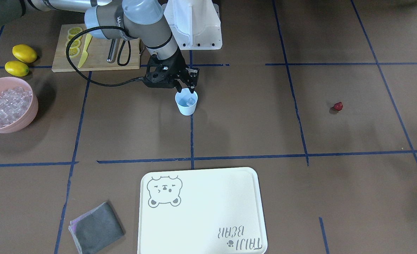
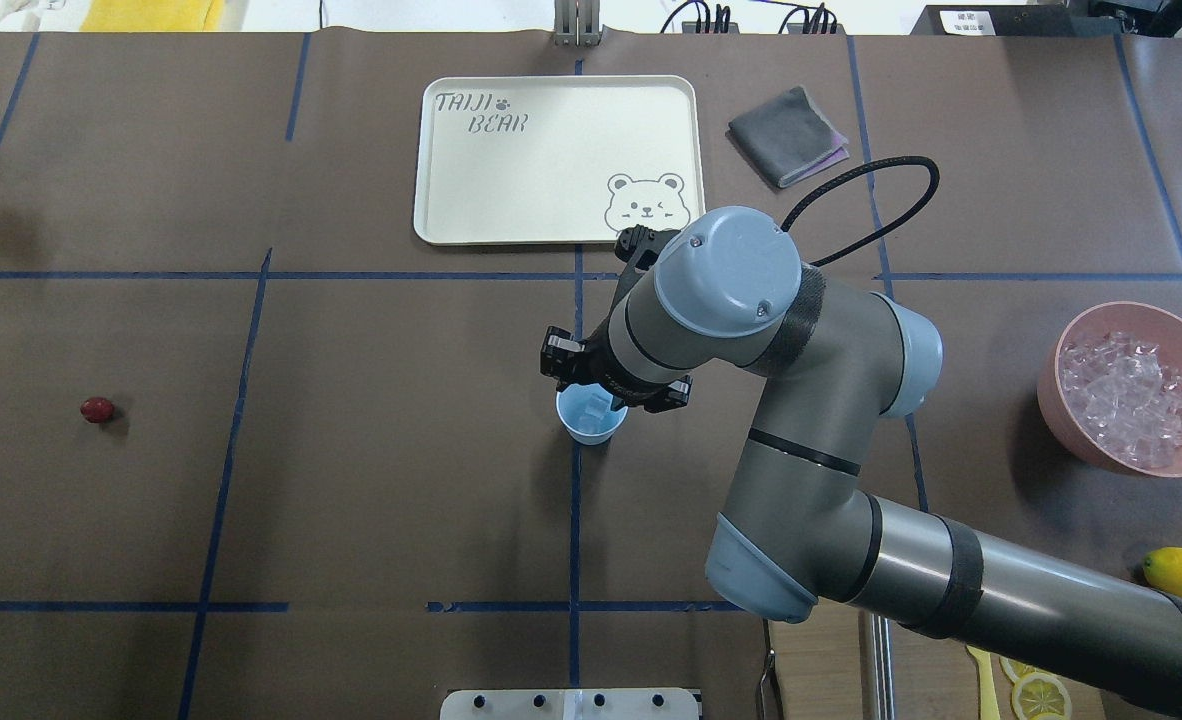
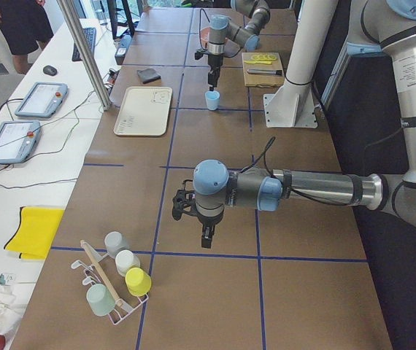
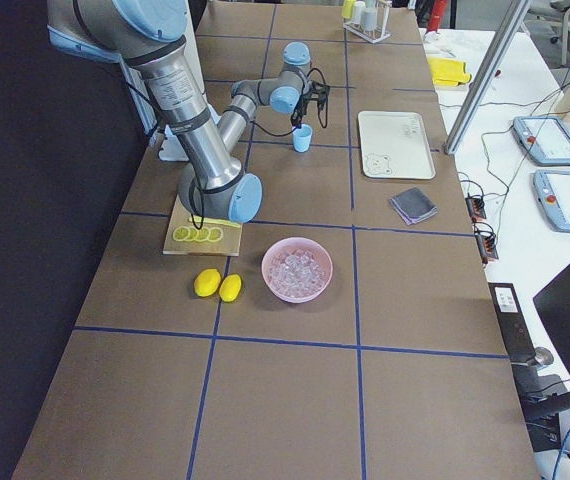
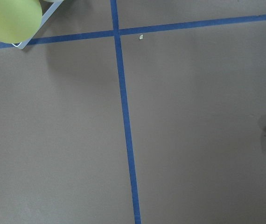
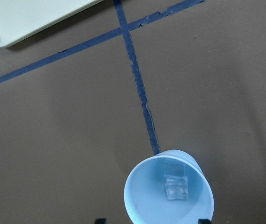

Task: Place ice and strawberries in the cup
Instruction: 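Release the ice into the cup and move the right gripper back to the bowl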

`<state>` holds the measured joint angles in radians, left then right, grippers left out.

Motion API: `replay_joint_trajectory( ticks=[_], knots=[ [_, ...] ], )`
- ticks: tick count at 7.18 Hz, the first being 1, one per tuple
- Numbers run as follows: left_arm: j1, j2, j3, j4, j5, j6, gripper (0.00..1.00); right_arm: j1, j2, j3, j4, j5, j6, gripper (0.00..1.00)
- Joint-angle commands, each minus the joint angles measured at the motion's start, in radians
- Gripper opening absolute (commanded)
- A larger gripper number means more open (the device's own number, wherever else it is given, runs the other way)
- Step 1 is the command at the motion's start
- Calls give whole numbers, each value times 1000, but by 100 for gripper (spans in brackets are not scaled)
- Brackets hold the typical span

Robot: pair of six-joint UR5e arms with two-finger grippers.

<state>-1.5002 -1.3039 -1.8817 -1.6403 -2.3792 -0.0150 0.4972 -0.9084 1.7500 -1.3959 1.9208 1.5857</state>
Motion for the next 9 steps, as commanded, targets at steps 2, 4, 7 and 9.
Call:
replay_joint_trajectory(
  ticks=[2,4,7,9],
  knots=[
    [0,0,1,-1,0,0,100,67,-153,162,-6,20,-9,100],
    [0,0,1,0,0,0,100,200,-425,307,-3,117,-201,100],
    [11,0,3,2,0,-2,100,416,-717,329,20,145,-636,100],
    [12,0,4,2,0,-2,100,542,-829,309,21,150,-919,100]
  ],
)
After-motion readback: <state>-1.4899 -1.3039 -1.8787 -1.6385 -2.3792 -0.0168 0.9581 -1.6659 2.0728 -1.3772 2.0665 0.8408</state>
